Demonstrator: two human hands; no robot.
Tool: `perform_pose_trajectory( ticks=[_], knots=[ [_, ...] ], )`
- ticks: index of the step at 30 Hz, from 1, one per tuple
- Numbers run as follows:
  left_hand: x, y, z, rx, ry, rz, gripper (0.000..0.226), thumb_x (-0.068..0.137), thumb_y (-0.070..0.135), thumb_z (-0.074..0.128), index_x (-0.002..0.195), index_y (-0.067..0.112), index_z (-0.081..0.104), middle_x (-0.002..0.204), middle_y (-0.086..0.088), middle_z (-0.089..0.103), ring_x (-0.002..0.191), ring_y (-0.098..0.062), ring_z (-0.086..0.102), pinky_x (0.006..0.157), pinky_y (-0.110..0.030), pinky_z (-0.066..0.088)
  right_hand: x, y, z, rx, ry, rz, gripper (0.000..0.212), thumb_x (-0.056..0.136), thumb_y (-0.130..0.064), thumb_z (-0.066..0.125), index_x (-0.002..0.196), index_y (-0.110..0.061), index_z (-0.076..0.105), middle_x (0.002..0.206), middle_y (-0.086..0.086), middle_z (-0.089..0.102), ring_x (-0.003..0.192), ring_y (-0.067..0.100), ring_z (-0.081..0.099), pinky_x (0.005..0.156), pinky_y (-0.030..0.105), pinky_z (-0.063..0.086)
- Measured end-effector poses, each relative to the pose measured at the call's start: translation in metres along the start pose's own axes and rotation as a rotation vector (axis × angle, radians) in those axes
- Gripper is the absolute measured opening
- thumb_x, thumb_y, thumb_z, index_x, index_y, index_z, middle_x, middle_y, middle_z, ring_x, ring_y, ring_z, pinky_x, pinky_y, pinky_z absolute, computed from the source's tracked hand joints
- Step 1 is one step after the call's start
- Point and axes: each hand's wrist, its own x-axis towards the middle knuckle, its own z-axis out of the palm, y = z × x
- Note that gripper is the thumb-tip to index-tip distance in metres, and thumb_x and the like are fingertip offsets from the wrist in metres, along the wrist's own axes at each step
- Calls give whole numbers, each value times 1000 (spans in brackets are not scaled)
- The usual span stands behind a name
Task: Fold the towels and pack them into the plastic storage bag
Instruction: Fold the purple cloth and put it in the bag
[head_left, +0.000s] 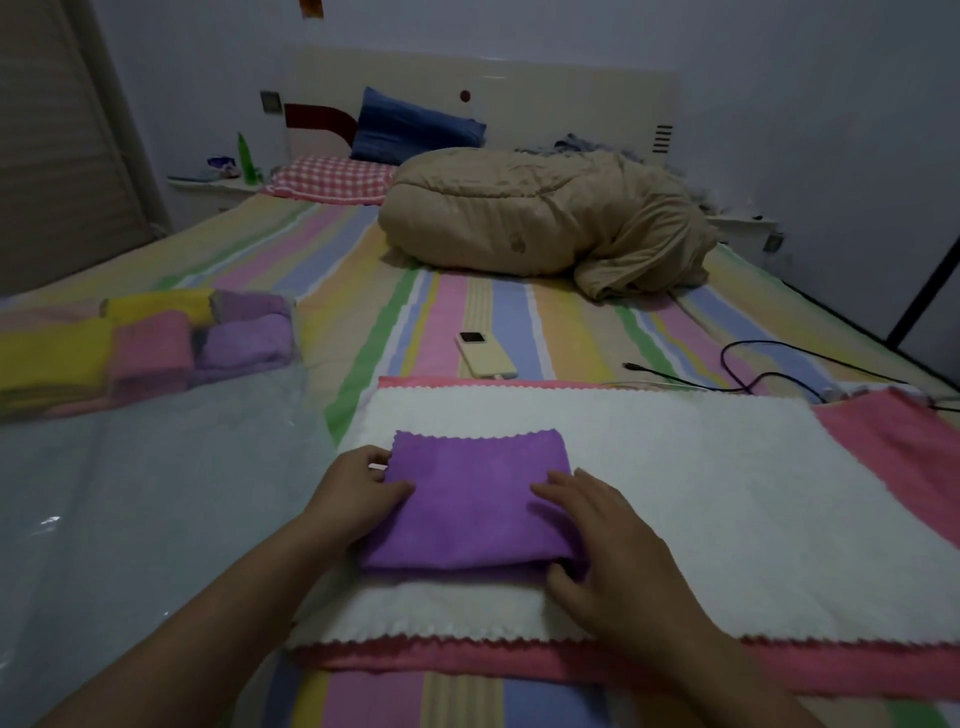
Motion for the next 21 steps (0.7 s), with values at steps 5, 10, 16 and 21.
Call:
perform_pose_trajectory(
  ticks=[5, 10, 16, 21],
  knots=[
    [2, -13, 4, 52, 11, 27, 28, 84, 14, 70, 111, 12, 62, 103, -10, 70, 91, -26, 67, 85, -44, 55, -9, 7, 6, -94, 56, 24, 62, 54, -18, 84, 112, -29, 66, 121, -9, 65, 101, 12, 66, 65, 26, 57],
    [-1, -17, 12, 169, 111, 130, 29, 86, 18, 69, 113, 16, 60, 107, -6, 68, 100, -23, 63, 84, -34, 51, -17, 6, 13, -179, 60, 61, 42, 65, -28, 63, 106, -29, 72, 113, -11, 69, 103, 13, 67, 58, 26, 57],
    [-16, -9, 10, 433, 258, 344, 50, 85, 15, 63, 131, 16, 46, 117, -6, 59, 102, -29, 60, 74, -30, 42, -18, 15, 19, 290, 50, 220, 55, 80, -50, 32, 126, -34, 56, 134, -18, 50, 122, -1, 44, 104, 23, 38],
    [-19, 21, 28, 674, 218, 718, 47, 90, 18, 54, 137, 14, 48, 149, -8, 39, 133, -27, 41, 107, -40, 37, 15, 13, 12, 446, 3, 593, 37, 99, -40, 42, 133, -28, 46, 120, -4, 59, 101, 12, 56, 82, 29, 45]
  ],
)
